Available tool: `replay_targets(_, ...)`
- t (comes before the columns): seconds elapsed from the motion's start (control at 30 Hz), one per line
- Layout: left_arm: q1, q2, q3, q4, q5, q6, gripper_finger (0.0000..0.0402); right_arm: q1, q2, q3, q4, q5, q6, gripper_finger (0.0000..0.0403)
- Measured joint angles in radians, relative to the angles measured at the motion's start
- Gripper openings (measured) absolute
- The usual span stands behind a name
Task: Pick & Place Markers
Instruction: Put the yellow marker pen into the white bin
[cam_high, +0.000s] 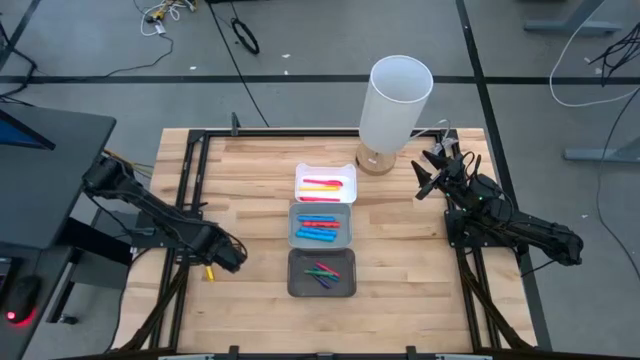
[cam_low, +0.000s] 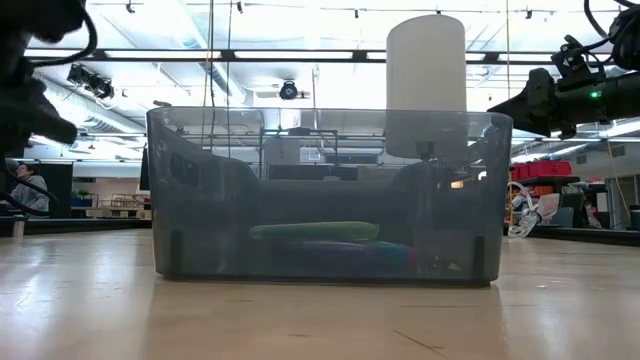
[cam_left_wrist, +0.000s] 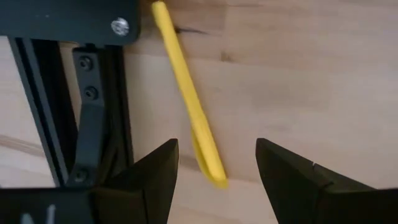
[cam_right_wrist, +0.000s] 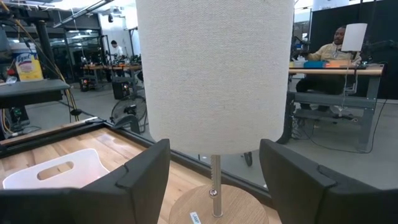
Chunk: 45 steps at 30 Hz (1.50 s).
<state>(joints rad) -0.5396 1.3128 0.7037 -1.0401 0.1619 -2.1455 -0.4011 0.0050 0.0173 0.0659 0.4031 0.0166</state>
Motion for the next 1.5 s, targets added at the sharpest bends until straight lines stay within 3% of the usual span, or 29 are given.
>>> replay_targets(0.47, -0.016, 0.000, -0.136, 0.127, 0.003, -0.106, 0.0222, 0.000, 0.000, 0.000, 0.000, 0.000, 0.000, 0.0251)
replay_targets(0.8, -0.053, -0.002, -0.171, 0.122, 0.081, -0.128, 0.0222, 0.000, 0.000, 0.000, 0.000, 0.000, 0.000, 0.0251)
replay_targets(1.07, -0.055, -0.002, -0.173, 0.156, 0.021, -0.126, 0.0218, 0.000, 0.000, 0.000, 0.000, 0.000, 0.000, 0.0251)
replay_targets(1.2, -0.055, -0.001, -0.174, 0.166, 0.011, -0.129, 0.0191, 0.000, 0.000, 0.000, 0.000, 0.000, 0.000, 0.0251)
replay_targets(1.5, -0.055, 0.000, -0.174, 0.202, -0.031, -0.123, 0.0088, 0.000, 0.000, 0.000, 0.000, 0.000, 0.000, 0.0251)
